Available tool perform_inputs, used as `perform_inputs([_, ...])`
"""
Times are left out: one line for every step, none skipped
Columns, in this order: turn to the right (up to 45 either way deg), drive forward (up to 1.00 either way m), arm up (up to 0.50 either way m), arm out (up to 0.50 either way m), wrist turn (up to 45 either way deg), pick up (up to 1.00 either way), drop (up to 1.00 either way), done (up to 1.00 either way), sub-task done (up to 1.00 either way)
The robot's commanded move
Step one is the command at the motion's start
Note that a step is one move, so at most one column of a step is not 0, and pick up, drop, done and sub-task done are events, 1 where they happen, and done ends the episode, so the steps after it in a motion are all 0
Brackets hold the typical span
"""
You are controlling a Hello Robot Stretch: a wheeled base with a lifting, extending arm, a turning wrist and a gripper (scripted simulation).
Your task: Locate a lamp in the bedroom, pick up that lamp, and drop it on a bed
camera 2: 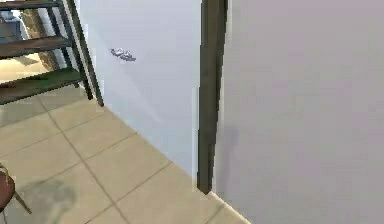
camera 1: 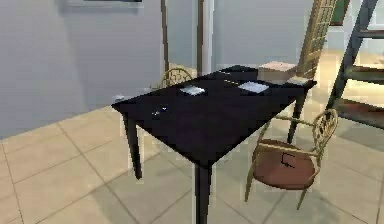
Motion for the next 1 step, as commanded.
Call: perform_inputs([-39.0, 0.00, 0.00, 0.00, 0.0, 0.00, 0.00, 0.00, 0.00])
